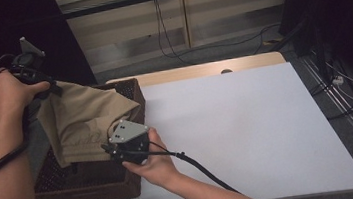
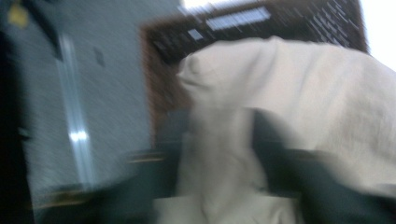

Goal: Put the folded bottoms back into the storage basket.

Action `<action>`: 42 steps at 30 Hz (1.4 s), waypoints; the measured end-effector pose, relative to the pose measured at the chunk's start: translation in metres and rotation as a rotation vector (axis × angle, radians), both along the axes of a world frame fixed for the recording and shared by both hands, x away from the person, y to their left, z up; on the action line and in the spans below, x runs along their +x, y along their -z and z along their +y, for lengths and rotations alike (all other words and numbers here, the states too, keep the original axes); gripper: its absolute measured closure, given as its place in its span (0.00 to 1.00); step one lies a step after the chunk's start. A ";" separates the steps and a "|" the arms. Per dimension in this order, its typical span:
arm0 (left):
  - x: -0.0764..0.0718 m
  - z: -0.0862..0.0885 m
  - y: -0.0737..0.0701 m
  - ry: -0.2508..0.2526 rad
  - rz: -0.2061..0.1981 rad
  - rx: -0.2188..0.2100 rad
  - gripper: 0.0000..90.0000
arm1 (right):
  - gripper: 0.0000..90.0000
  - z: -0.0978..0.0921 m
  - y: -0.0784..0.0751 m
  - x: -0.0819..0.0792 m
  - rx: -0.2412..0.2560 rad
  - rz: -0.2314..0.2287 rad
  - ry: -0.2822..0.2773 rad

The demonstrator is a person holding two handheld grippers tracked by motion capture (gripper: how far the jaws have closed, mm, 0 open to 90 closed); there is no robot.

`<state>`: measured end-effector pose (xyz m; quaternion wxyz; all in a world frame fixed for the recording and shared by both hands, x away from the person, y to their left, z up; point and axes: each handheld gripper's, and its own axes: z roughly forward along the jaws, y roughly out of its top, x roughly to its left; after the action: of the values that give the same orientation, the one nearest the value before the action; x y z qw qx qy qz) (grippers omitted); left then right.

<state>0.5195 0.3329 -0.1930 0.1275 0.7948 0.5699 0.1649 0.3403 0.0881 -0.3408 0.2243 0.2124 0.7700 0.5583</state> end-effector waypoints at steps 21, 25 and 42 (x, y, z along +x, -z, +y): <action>-0.012 -0.017 0.021 0.093 -0.034 -0.101 0.23 | 0.27 -0.080 -0.009 0.008 -0.011 0.059 0.045; -0.014 -0.020 0.022 0.107 -0.042 -0.112 0.22 | 0.26 -0.092 -0.006 0.009 -0.013 0.065 0.050; -0.036 -0.047 0.039 0.213 -0.099 -0.200 0.19 | 0.24 -0.150 0.011 0.005 -0.035 0.106 0.100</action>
<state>0.4830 0.2859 -0.2317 0.2508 0.8250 0.4890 0.1318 0.3457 -0.0620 -0.3520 0.2143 0.2759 0.7789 0.5208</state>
